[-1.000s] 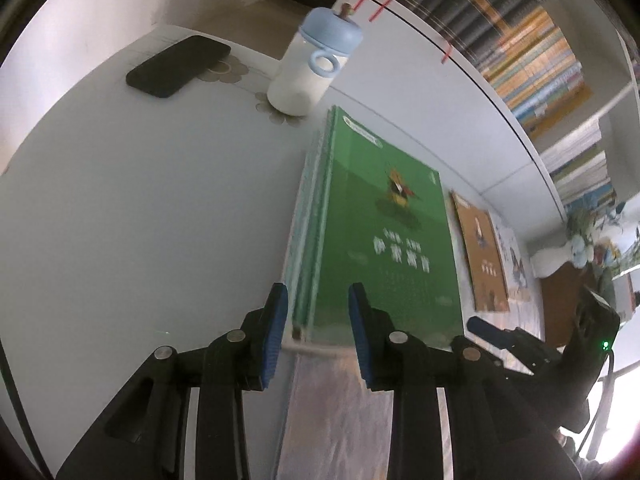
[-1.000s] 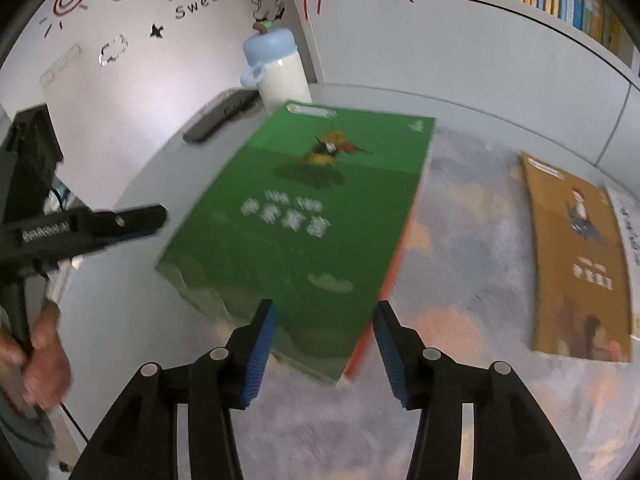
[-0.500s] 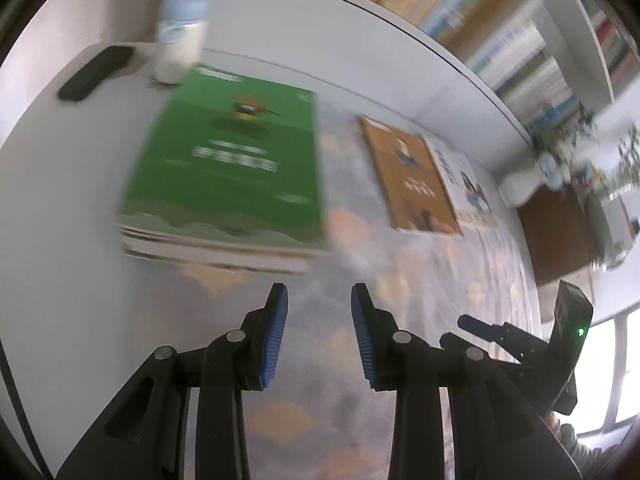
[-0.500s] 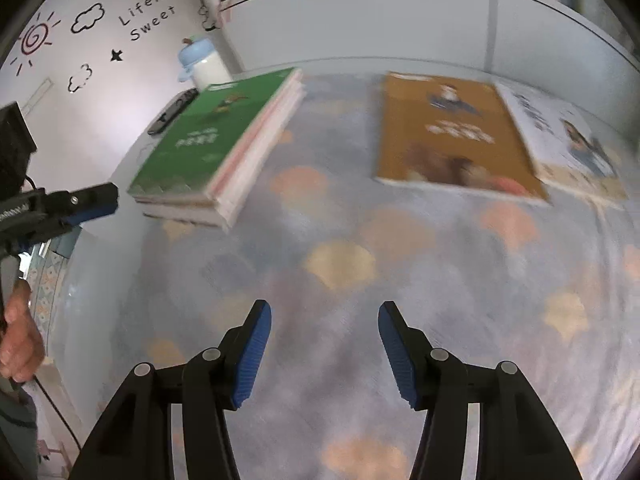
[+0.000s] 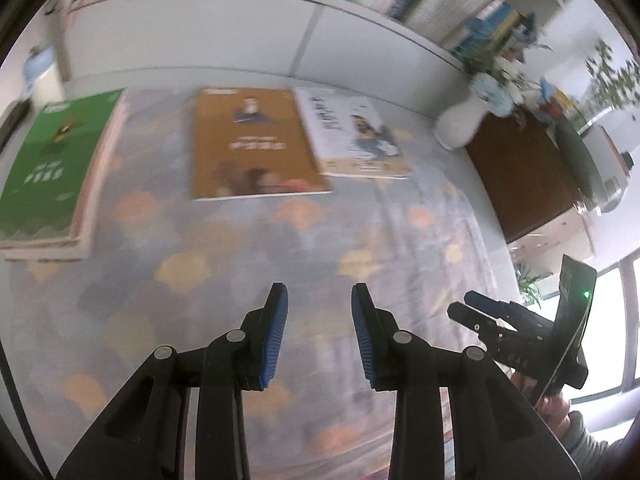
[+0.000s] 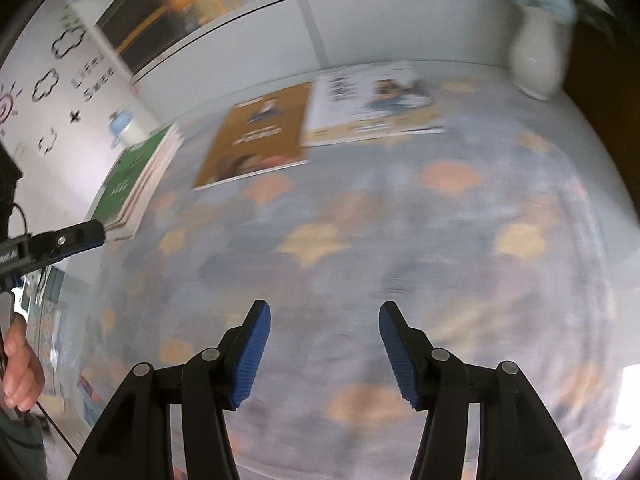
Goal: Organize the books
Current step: 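Move the left tool back toward the orange-brown and white books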
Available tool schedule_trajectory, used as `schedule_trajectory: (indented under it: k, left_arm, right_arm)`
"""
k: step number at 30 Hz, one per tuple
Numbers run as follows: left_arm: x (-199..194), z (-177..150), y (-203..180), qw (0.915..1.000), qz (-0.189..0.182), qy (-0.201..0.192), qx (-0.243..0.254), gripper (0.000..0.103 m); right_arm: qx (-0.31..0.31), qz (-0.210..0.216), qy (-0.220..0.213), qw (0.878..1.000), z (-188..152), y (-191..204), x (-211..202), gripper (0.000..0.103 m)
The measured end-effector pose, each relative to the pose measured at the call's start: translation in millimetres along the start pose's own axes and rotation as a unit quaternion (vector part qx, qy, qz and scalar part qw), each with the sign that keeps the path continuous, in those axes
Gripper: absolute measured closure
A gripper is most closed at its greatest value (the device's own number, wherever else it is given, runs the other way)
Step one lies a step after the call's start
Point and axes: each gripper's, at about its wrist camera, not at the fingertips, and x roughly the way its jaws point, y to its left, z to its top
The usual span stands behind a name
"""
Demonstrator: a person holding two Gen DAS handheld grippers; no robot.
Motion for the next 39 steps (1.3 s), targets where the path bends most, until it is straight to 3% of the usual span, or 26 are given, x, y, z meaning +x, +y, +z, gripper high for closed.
schedule_trajectory:
  k: [8,14,23,30,34,39]
  left_arm:
    - [27.9,24.0,-59.5,0.9999,0.0,-0.008,0.007,0.073]
    - [57.7,56.0,-58.4,0.9999,0.008,-0.003,-0.007,0.073]
    - [128.9,107.4,-13.0,0.9968,0.026,0.014,-0.075,0.073]
    - [185.9,135.4,16.8,0.9925,0.031,0.017,-0.117,0.073]
    - [198.4,141.6,18.7,0.9931,0.021,0.008,-0.115,0.073]
    - [207.7,148.2,5.1,0.9973,0.006,0.026,-0.068,0.069]
  right_arm:
    - [0.01,0.0,-0.028,1.0,20.1,-73.0,-36.3,0.047]
    - [-0.016,0.005,-0.047,0.999,52.7,-87.0,-30.4,0.047]
    - [-0.002,0.001,-0.035,0.999,126.4,-92.3,43.7,0.047]
    - [-0.03,-0.019,-0.04,0.999,168.4,-83.3,98.9,0.047]
    - [-0.027,-0.02,-0.038,0.999,181.9,-83.3,118.4,0.047]
    - [-0.017,-0.003,-0.024,1.0,196.9,-84.9,143.1,0.049]
